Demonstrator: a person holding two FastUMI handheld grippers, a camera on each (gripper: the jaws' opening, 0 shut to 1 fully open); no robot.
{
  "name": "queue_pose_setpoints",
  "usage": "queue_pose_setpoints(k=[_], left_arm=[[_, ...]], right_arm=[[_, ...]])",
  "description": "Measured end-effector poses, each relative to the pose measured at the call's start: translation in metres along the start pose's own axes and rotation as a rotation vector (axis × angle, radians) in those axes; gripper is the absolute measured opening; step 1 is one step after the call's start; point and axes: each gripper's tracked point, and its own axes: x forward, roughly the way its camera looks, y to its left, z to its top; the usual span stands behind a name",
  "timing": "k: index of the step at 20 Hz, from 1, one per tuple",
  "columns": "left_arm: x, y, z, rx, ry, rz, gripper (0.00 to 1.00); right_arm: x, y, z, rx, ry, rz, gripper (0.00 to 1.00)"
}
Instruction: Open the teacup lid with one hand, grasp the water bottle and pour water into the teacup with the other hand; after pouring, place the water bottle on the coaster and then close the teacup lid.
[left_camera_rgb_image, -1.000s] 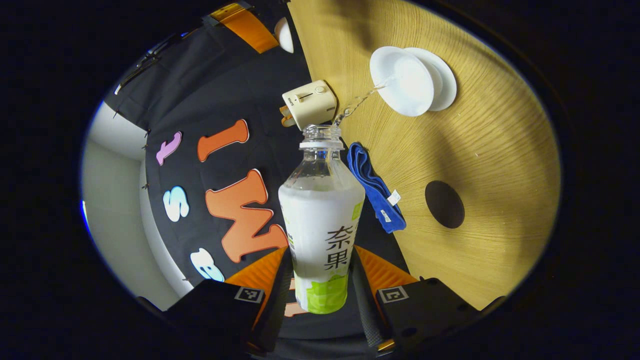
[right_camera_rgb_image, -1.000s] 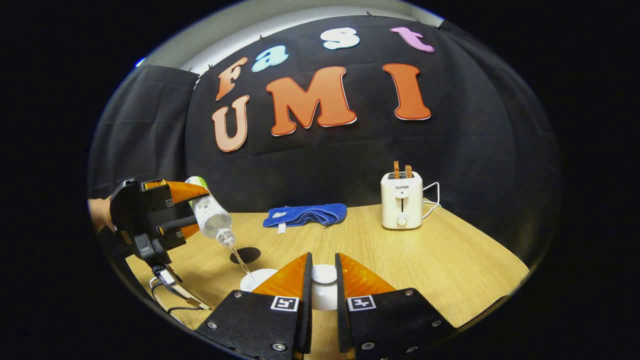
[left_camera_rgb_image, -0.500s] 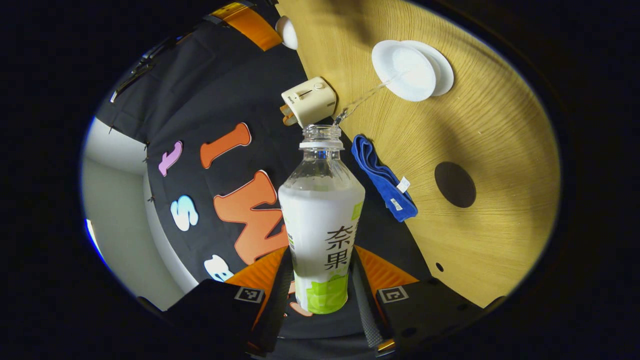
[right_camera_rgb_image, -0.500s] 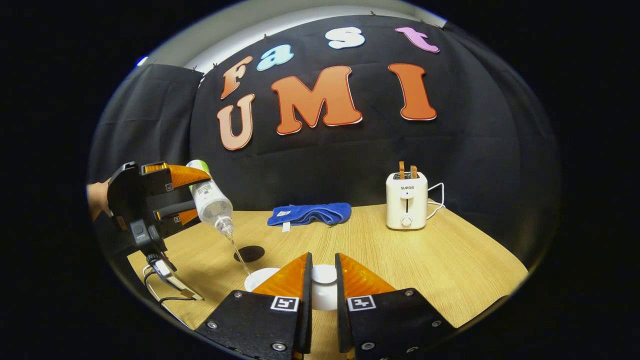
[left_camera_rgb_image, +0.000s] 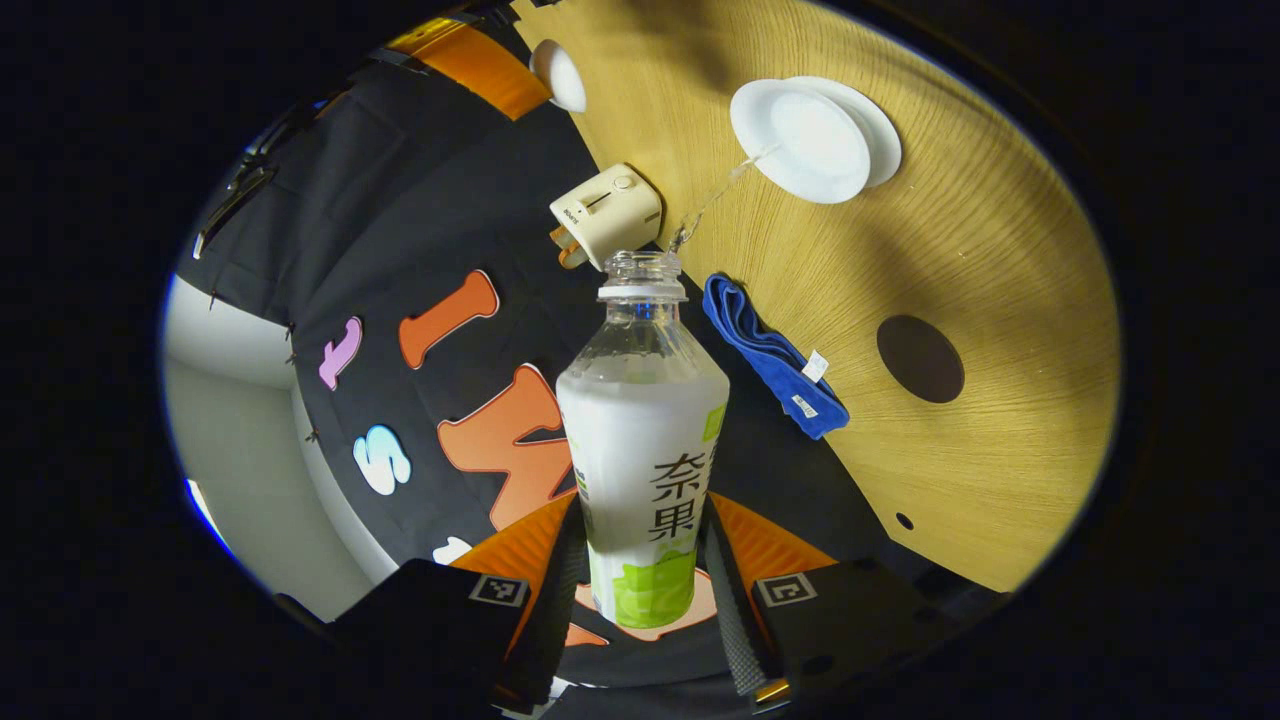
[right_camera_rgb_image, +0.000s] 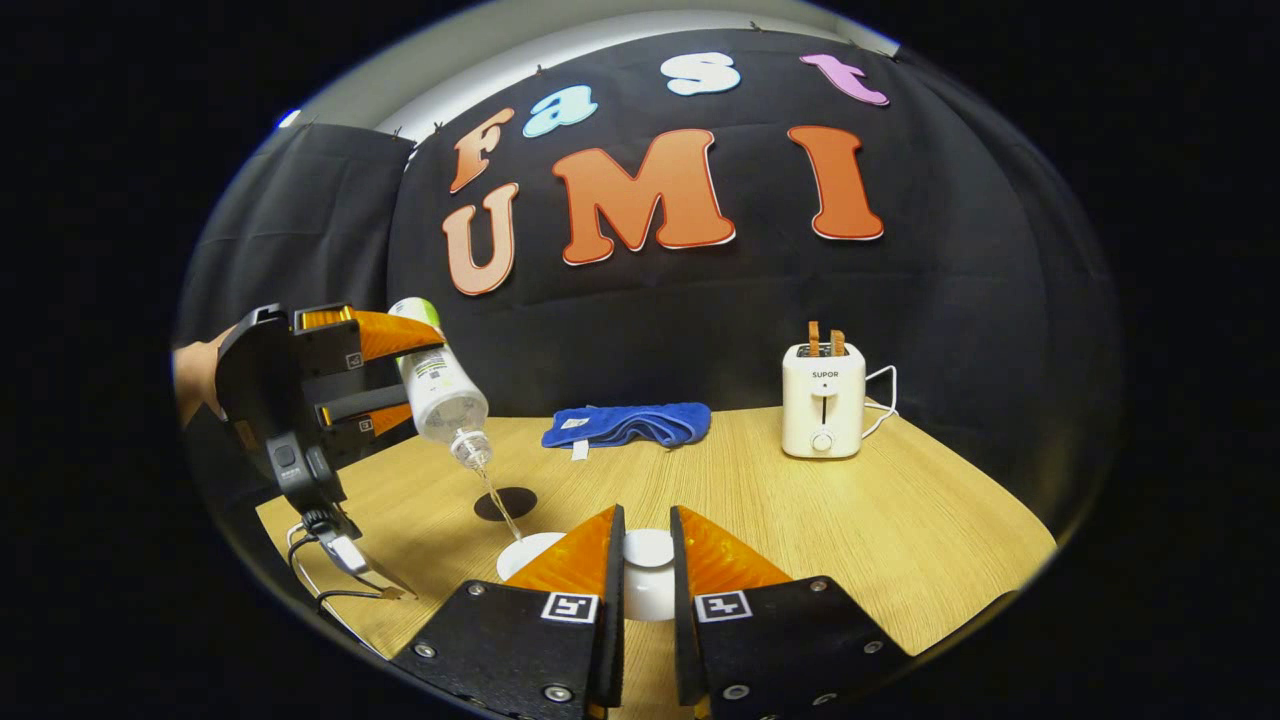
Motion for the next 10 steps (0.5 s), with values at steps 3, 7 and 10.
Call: queue_pose_setpoints(k=[3,7,10], left_arm=[[0.000,-0.005,0.008,0.043,-0.007,-0.012,0.67],[-0.004,-0.008,0.017,0.084,-0.027,-0.009,0.68],[-0.004,-0.006,0.020,0.105,-0.034,0.006,0.68]], right_arm=[[0.003,0.008,-0.003,0.007,0.006,0.015,0.21],[0.005,0.013,-0.007,-0.004,0.016,0.026,0.21],[0.007,0.016,-0.008,-0.009,0.018,0.031,0.21]])
